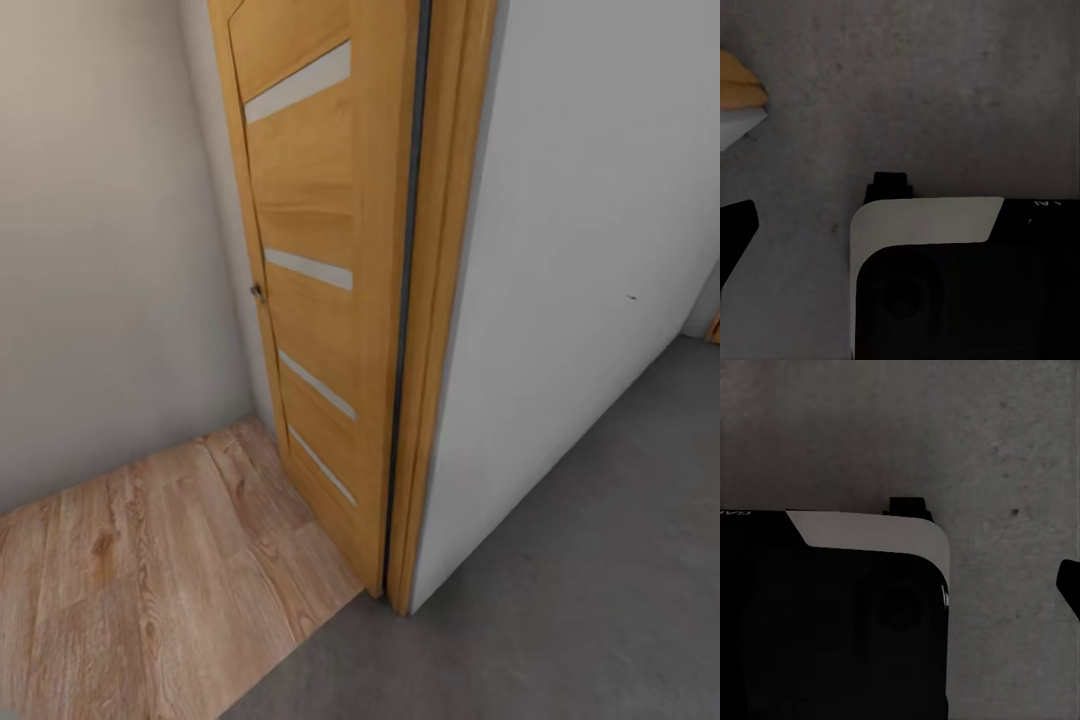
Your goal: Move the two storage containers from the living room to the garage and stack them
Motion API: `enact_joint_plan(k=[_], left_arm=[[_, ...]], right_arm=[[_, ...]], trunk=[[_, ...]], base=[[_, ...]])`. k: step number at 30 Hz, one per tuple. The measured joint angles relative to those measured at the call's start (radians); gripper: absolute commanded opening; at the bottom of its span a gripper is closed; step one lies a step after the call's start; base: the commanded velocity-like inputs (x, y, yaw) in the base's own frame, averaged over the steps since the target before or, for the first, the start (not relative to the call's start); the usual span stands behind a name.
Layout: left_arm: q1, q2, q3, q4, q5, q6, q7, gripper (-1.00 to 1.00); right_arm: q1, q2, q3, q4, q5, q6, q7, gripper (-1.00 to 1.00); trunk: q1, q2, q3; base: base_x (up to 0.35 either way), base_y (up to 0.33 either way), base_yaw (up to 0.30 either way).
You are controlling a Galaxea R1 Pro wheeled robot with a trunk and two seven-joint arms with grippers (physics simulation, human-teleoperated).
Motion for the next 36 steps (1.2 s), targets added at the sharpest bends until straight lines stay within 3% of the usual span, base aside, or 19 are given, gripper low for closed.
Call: enact_joint_plan(k=[13, 36], left_arm=[[0.0, 0.0, 0.0, 0.0, 0.0, 0.0, 0.0, 1.0], [0.0, 0.0, 0.0, 0.0, 0.0, 0.0, 0.0, 1.0]], right_arm=[[0.0, 0.0, 0.0, 0.0, 0.0, 0.0, 0.0, 1.0], [0.0, -0.001, -0.001, 0.0, 0.001, 0.0, 0.0, 1.0]], trunk=[[0.0, 0.0, 0.0], [0.0, 0.0, 0.0]], base=[[0.236, 0.0, 0.036], [0.236, 0.0, 0.26]])
